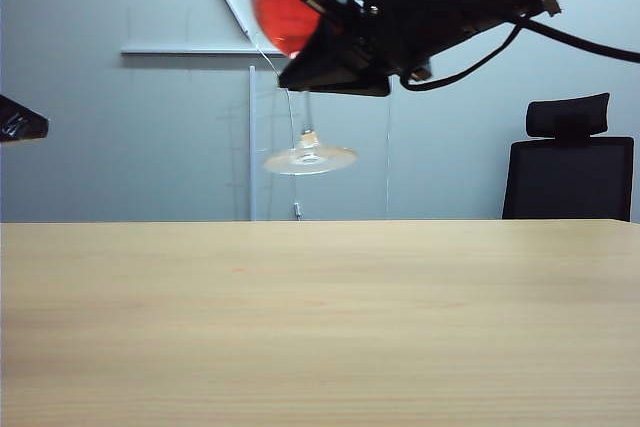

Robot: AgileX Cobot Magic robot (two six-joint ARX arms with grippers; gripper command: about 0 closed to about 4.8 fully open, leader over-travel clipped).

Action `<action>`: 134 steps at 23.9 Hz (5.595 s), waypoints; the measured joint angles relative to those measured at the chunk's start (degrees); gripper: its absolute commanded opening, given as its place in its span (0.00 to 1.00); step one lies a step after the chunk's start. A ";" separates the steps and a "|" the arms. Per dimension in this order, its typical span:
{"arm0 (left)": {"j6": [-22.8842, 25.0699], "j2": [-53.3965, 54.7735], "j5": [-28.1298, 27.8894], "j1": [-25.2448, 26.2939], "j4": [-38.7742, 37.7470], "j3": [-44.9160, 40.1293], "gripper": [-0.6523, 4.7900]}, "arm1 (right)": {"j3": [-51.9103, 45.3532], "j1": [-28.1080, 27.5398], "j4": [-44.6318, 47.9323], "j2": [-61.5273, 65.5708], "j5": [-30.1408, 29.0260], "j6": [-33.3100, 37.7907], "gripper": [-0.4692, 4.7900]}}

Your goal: Gently pick up the goblet, rotate it counterclockwise for two full turns (viewing from above), and then place it back on the table.

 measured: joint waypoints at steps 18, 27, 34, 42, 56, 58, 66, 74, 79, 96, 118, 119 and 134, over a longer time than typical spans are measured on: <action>0.00 0.02 0.00 0.00 0.00 0.00 0.11 | -9.66 2.97 26.93 -1.73 -7.43 1.68 0.08; 0.00 0.02 0.00 0.00 0.00 0.00 0.11 | -19.21 2.89 36.79 -2.36 3.74 12.59 0.08; 0.00 0.02 0.00 0.00 -0.02 0.00 0.11 | -19.28 2.80 28.96 -2.34 10.88 13.35 0.08; 0.00 0.02 0.00 0.00 -0.02 0.00 0.11 | -19.26 2.60 29.05 2.54 11.45 2.99 0.08; 0.00 -1.33 0.00 0.00 -0.33 0.00 0.11 | -18.43 2.60 50.10 19.76 10.58 -0.70 0.08; 0.00 -1.33 0.00 0.00 -0.33 0.00 0.11 | -18.45 2.60 50.29 20.11 10.60 -1.81 0.08; 0.00 -1.33 0.00 0.00 -0.35 0.00 0.11 | -17.07 2.60 50.58 21.81 10.82 -6.12 0.08; 0.00 -1.42 0.00 0.00 -0.37 0.00 0.11 | -15.65 2.58 50.93 24.55 10.84 -6.14 0.08; 0.00 -1.42 0.02 0.00 -0.39 0.00 0.11 | -15.63 2.62 51.12 25.44 10.84 -6.03 0.08; 0.00 -1.44 0.00 0.00 -0.39 0.00 0.11 | -15.87 2.64 52.43 25.31 10.95 -4.33 0.44; -0.02 -6.93 0.02 25.77 -1.22 0.00 0.11 | -36.89 3.04 52.13 3.93 19.17 -4.20 0.35; 0.02 -8.02 0.07 27.98 -1.33 0.00 0.11 | -37.83 3.04 51.80 2.12 19.89 -4.15 0.25; 0.02 -8.02 -0.02 34.53 0.02 0.07 0.11 | -41.72 3.02 20.85 -36.52 30.42 -4.20 0.07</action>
